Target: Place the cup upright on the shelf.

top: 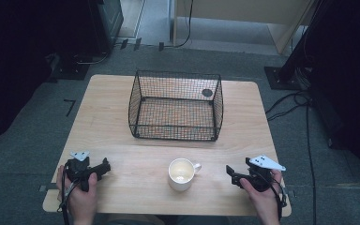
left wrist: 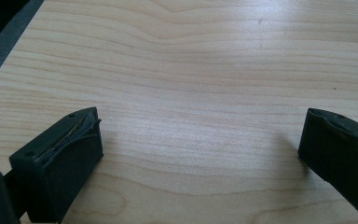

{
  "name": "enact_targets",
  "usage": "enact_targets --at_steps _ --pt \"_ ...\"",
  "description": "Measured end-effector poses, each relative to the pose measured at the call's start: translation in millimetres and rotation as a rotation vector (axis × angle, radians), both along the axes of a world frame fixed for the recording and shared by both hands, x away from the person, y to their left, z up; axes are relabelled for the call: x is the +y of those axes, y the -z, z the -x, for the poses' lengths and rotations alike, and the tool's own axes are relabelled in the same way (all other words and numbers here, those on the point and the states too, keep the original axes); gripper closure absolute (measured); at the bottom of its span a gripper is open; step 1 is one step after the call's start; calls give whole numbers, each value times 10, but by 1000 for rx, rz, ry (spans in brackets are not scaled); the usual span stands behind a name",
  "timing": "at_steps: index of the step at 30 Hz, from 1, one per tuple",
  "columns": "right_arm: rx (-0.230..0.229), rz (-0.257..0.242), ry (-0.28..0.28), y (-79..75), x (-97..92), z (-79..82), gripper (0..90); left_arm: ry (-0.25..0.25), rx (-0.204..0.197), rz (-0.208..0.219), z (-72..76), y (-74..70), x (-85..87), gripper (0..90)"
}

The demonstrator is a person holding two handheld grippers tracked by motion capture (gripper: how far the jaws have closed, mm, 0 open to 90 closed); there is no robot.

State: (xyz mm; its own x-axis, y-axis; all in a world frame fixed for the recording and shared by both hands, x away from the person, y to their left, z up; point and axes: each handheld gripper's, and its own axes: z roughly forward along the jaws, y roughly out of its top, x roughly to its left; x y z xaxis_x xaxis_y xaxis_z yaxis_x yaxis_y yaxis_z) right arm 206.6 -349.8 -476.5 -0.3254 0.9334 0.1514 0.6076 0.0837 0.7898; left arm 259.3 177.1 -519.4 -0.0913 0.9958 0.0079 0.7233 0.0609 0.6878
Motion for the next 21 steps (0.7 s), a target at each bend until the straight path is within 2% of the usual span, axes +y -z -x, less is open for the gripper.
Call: enact_targets --at_steps 15,21 --pt "-16 -16 -79 -83 305 -54 155 1 -1 0 0 0 -1 0" --pt "-31 -44 -132 -99 408 -59 223 2 0 1 0 0 -2 0"
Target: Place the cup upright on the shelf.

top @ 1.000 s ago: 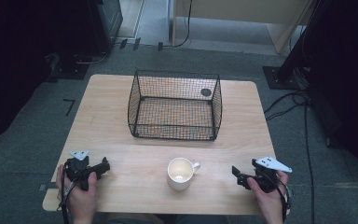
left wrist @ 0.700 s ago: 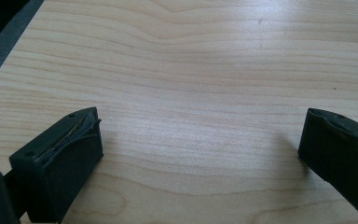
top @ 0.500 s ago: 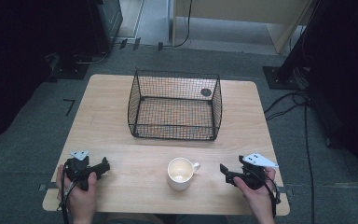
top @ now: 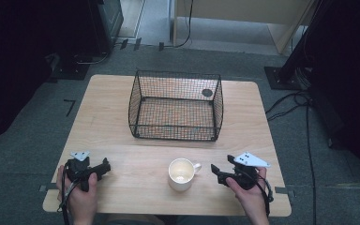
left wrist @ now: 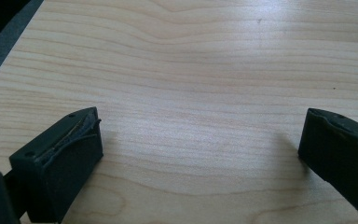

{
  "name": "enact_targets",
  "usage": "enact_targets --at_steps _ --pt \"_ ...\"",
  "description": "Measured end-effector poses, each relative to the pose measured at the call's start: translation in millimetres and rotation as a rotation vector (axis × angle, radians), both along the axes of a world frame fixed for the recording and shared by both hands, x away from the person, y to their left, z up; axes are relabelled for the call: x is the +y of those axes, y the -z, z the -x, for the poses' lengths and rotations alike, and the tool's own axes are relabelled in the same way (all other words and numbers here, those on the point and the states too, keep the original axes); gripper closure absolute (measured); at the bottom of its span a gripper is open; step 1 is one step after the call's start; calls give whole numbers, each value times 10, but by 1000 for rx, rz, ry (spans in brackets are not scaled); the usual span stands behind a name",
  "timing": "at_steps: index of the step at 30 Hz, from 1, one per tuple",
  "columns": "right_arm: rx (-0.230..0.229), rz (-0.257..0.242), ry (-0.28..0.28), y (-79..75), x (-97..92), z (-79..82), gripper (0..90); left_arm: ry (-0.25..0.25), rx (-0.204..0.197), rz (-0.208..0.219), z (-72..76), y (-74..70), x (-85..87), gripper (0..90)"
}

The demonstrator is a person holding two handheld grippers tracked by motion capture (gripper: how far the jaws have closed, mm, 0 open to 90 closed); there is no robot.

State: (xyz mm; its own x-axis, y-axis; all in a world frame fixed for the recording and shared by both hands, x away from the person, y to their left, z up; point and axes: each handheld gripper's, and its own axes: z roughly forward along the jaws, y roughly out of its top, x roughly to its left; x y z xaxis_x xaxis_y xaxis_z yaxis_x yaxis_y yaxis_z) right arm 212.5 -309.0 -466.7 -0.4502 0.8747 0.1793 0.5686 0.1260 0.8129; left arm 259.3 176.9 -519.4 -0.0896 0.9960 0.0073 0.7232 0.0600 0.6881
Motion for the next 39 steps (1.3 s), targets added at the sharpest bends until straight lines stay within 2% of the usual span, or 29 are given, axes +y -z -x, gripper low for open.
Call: enact_targets --at_steps 6,11,13,20,28,31,32,37,39 --pt "2 -8 -25 17 65 -5 249 1 0 0 0 0 0 0" --pt "16 1 -62 63 149 -19 307 1 0 0 0 0 0 0" --pt "26 -5 -96 94 194 -34 332 1 0 0 0 0 0 0" --pt "36 9 -144 153 307 -64 362 1 0 0 0 0 0 0" --pt "48 1 -165 220 398 -121 502 1 0 0 0 0 0 0" --pt "47 3 -170 244 446 -135 584 1 0 0 0 0 0 0" --pt "47 3 -170 244 446 -135 584 1 0 0 0 0 -1 0" --pt "38 1 -175 269 502 -134 642 1 0 0 0 1 -1 0" --pt "21 3 -181 275 515 -113 687 1 0 0 0 0 0 0"
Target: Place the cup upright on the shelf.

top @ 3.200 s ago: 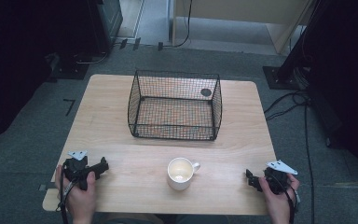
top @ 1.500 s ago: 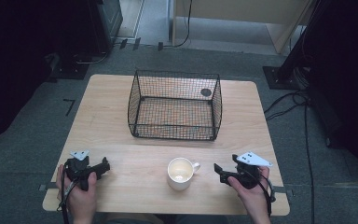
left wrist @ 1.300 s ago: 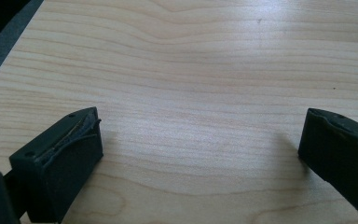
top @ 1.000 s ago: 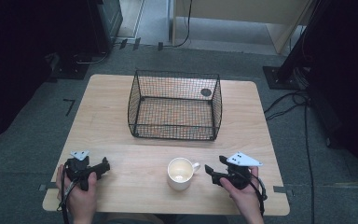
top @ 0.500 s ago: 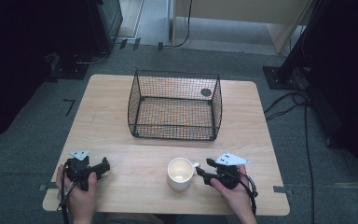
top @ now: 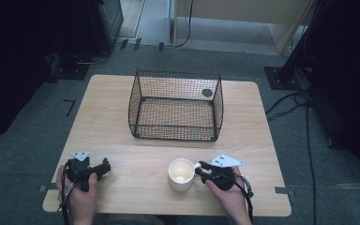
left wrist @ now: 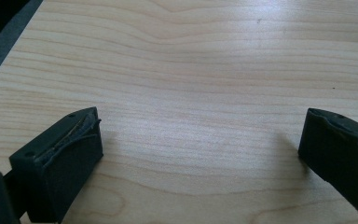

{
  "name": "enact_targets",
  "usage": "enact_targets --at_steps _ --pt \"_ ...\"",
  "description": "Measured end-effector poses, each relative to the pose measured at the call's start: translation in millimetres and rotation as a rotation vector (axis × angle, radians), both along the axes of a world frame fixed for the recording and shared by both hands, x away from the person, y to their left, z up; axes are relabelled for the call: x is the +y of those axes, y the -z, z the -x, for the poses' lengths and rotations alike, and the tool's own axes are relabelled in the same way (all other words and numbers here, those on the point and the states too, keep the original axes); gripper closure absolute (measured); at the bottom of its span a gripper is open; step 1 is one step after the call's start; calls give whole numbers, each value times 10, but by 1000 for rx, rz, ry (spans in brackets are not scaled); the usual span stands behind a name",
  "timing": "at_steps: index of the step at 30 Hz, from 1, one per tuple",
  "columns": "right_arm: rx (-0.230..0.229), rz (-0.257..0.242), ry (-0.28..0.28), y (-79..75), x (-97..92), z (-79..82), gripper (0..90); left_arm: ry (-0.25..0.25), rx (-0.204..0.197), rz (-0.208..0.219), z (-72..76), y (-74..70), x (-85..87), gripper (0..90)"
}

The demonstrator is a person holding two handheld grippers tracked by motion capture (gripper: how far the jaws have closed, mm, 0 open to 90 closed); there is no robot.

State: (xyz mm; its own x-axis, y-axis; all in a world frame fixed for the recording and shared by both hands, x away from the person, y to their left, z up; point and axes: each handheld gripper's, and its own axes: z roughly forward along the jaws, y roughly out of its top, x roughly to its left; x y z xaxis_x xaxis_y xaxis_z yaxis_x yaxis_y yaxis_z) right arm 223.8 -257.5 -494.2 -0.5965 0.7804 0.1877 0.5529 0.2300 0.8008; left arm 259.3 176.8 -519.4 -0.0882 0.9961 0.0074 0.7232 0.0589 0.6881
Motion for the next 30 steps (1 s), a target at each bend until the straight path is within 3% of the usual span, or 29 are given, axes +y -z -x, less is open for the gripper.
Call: enact_targets --at_steps 5,15,18,20,24,30 --pt "14 -36 -24 5 -39 23 688 4 0 0 0 0 -2 0" --pt "24 -34 -93 1 -78 106 629 6 0 0 0 0 -3 0" --pt "18 -37 -134 -1 -75 143 602 7 0 0 0 0 -4 0" --pt "5 -52 -199 -9 -44 177 563 8 1 0 0 0 -3 0" --pt "-2 -52 -230 -17 15 196 565 8 0 0 0 0 -4 0" --pt "-11 -55 -287 -23 133 209 657 10 0 0 -1 0 -4 0"
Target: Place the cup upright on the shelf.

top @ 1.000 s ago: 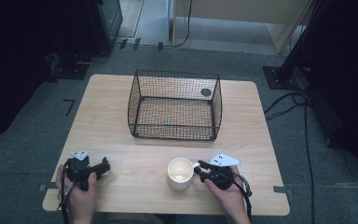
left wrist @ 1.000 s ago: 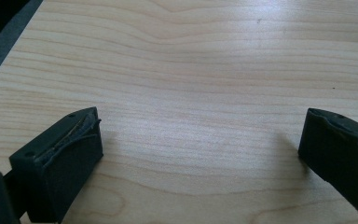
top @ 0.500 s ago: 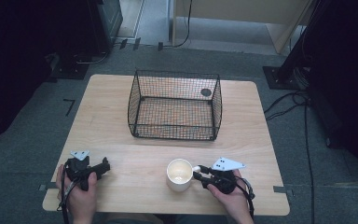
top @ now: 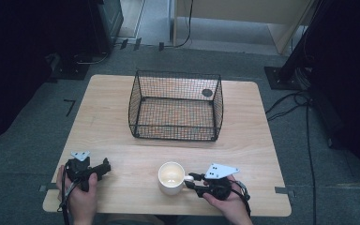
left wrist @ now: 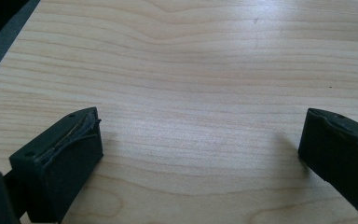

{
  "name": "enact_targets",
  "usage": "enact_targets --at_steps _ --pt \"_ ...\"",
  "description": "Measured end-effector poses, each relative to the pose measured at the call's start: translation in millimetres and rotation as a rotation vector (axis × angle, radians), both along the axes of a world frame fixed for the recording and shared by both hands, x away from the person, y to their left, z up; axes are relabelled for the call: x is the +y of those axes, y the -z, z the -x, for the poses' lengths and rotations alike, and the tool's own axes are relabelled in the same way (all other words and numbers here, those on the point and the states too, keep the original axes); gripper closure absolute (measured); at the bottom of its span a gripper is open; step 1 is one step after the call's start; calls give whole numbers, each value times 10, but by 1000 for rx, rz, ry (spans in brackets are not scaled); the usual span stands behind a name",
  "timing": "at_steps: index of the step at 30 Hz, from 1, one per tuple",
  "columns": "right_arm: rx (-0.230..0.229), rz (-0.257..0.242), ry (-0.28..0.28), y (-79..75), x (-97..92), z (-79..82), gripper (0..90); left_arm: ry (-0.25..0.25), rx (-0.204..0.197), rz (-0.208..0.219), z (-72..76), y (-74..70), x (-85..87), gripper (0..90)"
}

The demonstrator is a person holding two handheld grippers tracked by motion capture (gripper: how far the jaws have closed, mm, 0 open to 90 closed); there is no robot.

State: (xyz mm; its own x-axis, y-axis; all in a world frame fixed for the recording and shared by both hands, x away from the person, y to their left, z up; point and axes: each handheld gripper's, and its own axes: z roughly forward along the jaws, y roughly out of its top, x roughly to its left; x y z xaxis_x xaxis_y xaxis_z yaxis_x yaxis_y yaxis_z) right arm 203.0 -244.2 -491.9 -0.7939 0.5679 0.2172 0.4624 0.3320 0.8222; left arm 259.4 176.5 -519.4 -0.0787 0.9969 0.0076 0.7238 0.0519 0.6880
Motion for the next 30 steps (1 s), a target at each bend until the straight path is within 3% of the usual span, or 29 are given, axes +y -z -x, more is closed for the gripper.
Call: enact_targets --at_steps 4,9,14,24,30 --pt "6 -12 -62 -12 72 17 695 2 1 0 0 -1 1 0" --pt "-8 -1 -89 -34 167 46 684 2 0 0 0 0 0 0" --pt "-39 19 -105 -40 236 66 789 2 0 0 0 0 -1 0" --pt "-98 25 -64 -122 300 92 807 3 1 0 0 -1 0 0" --pt "-81 27 -32 -184 289 35 807 2 0 0 0 0 0 0"
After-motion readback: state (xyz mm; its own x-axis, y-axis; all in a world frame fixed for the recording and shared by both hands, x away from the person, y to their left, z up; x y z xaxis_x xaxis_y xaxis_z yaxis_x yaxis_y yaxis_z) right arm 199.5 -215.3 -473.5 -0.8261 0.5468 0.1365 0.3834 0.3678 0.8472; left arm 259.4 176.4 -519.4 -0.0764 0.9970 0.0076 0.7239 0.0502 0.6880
